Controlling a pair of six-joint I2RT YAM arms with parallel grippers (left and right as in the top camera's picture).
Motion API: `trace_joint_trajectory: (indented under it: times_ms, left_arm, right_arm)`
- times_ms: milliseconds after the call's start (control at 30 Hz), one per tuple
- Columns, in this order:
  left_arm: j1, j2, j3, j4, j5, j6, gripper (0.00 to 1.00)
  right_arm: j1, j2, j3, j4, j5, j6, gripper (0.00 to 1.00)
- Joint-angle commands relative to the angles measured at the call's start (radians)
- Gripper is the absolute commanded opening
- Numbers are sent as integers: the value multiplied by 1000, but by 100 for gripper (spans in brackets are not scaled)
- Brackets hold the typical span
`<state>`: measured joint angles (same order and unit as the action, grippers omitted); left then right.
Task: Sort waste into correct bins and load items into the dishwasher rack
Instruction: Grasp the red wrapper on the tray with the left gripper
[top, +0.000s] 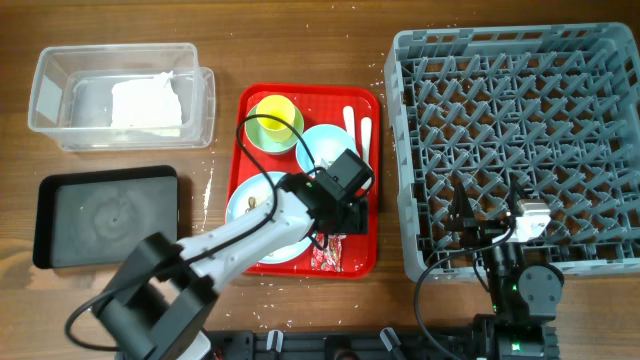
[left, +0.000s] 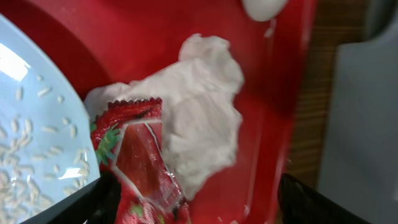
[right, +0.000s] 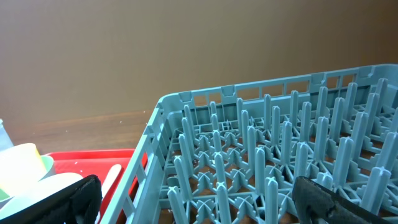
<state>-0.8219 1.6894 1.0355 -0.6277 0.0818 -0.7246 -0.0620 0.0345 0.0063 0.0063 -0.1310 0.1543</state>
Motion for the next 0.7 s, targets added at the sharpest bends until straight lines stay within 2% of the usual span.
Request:
trace_joint_trajectory:
  times_ms: [0, 167, 367, 533, 600, 667]
  left_arm:
    - [11, 38, 20, 0, -63, 68, 82]
    - [11, 39, 51, -14, -173, 93, 77]
    - [-21, 78, 51, 41, -169, 119, 75]
    - [-29, 119, 51, 82, -161, 119, 69]
    - [-29, 121, 53, 83, -163, 119, 63]
    - [-29, 116, 65, 69, -192, 119, 64]
  right_arm:
    - [-3, -5, -1, 3, -5, -14, 100]
    - [-3, -5, -1, 3, -5, -14, 100]
    - [-3, -5, -1, 3, -5, -14, 100]
    - [-3, -5, -1, 3, -5, -14, 100]
    - [-3, -5, -1, 3, -5, -14, 100]
    - [-3, -5, -1, 3, -5, -14, 100]
